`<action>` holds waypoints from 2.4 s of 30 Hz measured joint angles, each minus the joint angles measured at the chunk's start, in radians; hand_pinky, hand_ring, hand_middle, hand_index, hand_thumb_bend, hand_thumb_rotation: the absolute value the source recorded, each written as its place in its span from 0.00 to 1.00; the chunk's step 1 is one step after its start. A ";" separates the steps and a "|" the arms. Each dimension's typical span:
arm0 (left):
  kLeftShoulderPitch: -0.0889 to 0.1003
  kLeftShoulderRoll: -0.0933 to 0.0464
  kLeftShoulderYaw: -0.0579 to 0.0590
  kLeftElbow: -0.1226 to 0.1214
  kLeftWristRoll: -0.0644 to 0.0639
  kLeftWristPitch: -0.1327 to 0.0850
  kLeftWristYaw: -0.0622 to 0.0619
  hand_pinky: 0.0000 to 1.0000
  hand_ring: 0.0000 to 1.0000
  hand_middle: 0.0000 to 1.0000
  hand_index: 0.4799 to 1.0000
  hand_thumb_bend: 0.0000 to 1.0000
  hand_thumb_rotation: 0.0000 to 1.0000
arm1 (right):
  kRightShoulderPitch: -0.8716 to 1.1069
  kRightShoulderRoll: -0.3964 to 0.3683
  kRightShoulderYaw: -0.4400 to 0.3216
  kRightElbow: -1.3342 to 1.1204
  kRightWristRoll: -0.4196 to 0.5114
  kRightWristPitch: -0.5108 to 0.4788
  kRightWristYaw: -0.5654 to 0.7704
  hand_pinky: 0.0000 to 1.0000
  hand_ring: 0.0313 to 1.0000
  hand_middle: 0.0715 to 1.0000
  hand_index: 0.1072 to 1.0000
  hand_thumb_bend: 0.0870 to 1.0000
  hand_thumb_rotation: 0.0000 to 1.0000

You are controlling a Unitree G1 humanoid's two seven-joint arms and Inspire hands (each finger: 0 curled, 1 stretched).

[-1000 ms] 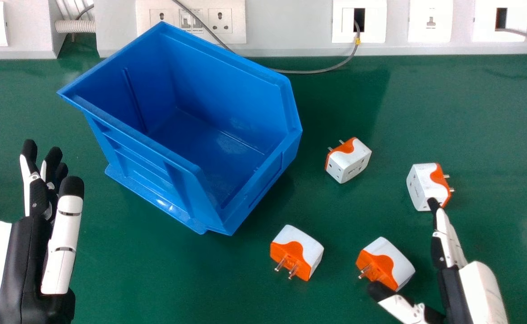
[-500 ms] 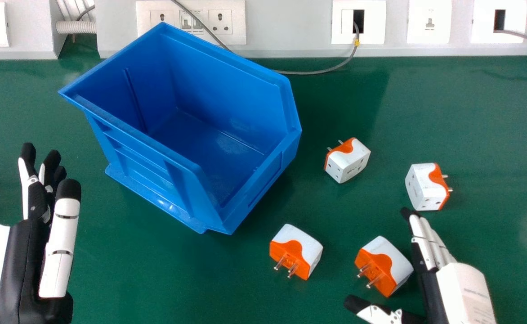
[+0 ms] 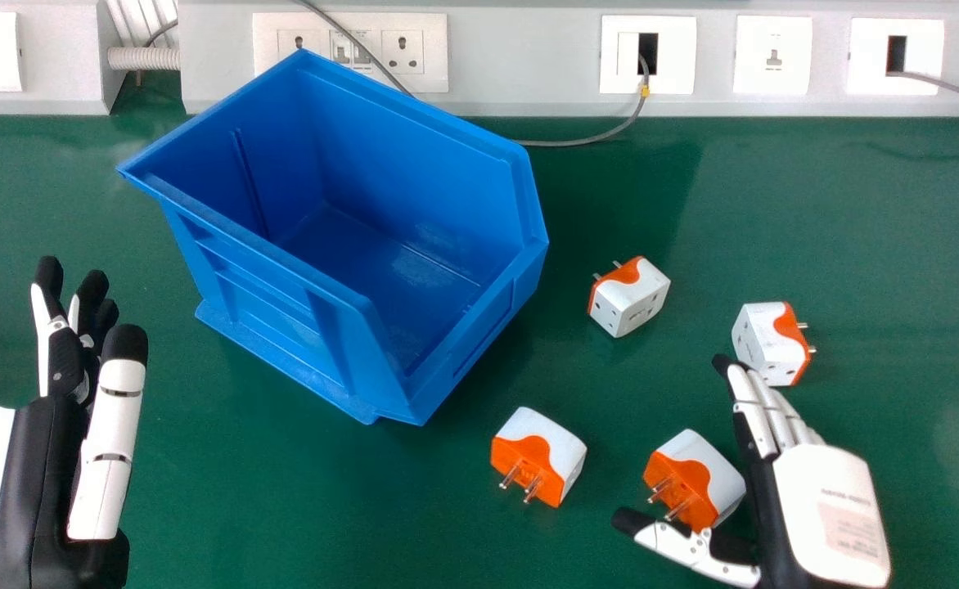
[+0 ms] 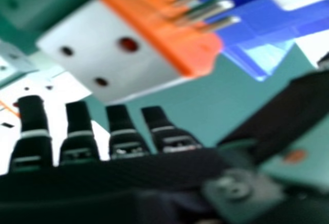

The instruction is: Pick all objects and put in blue box

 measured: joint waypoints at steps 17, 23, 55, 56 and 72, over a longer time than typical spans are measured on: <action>0.000 0.005 0.008 -0.004 -0.029 -0.001 -0.009 1.00 1.00 1.00 1.00 0.55 0.88 | 0.137 -0.126 0.025 -0.357 -0.041 0.237 0.286 0.66 0.76 0.80 0.79 0.78 0.67; 0.009 0.005 0.010 -0.014 -0.029 -0.001 -0.009 1.00 1.00 1.00 1.00 0.55 0.88 | 0.217 -0.183 0.007 -0.499 -0.044 0.298 0.387 0.67 0.77 0.80 0.79 0.78 0.64; 0.053 -0.007 -0.013 -0.057 -0.018 -0.003 -0.004 1.00 1.00 1.00 1.00 0.55 0.90 | 0.251 -0.254 -0.030 -0.633 -0.084 0.413 0.574 0.69 0.77 0.80 0.80 0.79 0.68; 0.053 -0.011 -0.014 -0.057 -0.018 -0.003 -0.004 1.00 1.00 1.00 1.00 0.56 0.90 | 0.247 -0.254 -0.028 -0.633 -0.085 0.421 0.578 0.70 0.78 0.80 0.80 0.79 0.69; 0.051 -0.030 -0.020 -0.055 -0.007 -0.004 0.006 1.00 1.00 1.00 1.00 0.55 0.93 | 0.120 -0.229 0.027 -0.594 -0.122 0.492 0.640 0.73 0.80 0.83 0.82 0.80 0.74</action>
